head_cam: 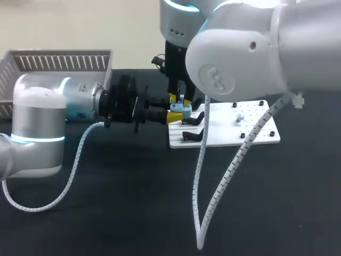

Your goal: Pick up each earbud case from the left stands, insert the matching earbuds, close the lid, and place the case in the box.

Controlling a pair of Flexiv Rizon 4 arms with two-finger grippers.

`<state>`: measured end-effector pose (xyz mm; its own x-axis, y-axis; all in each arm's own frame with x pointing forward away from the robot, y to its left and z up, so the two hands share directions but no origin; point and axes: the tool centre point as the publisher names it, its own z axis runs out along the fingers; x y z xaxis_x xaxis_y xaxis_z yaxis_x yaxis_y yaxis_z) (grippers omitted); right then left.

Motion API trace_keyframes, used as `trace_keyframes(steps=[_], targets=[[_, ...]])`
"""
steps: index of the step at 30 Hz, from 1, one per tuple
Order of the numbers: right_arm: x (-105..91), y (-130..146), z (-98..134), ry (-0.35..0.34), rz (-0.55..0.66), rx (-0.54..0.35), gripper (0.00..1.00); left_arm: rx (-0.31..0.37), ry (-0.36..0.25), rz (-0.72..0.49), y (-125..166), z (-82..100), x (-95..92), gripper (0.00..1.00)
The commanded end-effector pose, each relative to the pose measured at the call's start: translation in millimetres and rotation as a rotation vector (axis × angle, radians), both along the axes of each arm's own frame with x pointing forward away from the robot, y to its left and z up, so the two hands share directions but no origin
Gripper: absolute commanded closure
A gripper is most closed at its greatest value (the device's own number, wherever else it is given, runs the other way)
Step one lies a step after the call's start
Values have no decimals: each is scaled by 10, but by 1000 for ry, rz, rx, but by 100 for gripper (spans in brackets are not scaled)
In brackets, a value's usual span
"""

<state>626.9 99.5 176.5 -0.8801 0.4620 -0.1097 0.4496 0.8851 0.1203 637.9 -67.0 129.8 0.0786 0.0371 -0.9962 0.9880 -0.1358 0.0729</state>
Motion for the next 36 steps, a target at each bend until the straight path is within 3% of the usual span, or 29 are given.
trace_keyframes(steps=[1, 19, 20, 21, 22, 28, 33, 36], targets=[[32, 5, -30, 0, -5, -1, 100, -2, -4, 5, -1, -9, -15, 100], [79, -85, -130, 9, -36, 10, 100, -2, -4, 5, -1, -9, -15, 100], [76, -86, -135, 9, -36, 14, 57, -2, -4, 5, -1, -9, -15, 100], [66, -89, -135, 10, -35, 23, 4, -2, -4, 5, -1, -9, -15, 100], [50, -91, -130, 13, -33, 30, 0, -2, -4, 5, -1, -9, -15, 100], [-199, -133, 51, -53, 16, 99, 0, -2, -4, 5, -1, -9, -15, 100], [-418, -288, 174, -158, 171, 142, 0, -2, -4, 5, -1, -9, -15, 100], [-457, -473, 154, -185, 228, 151, 0, -2, -4, 5, -1, -9, -15, 100]])
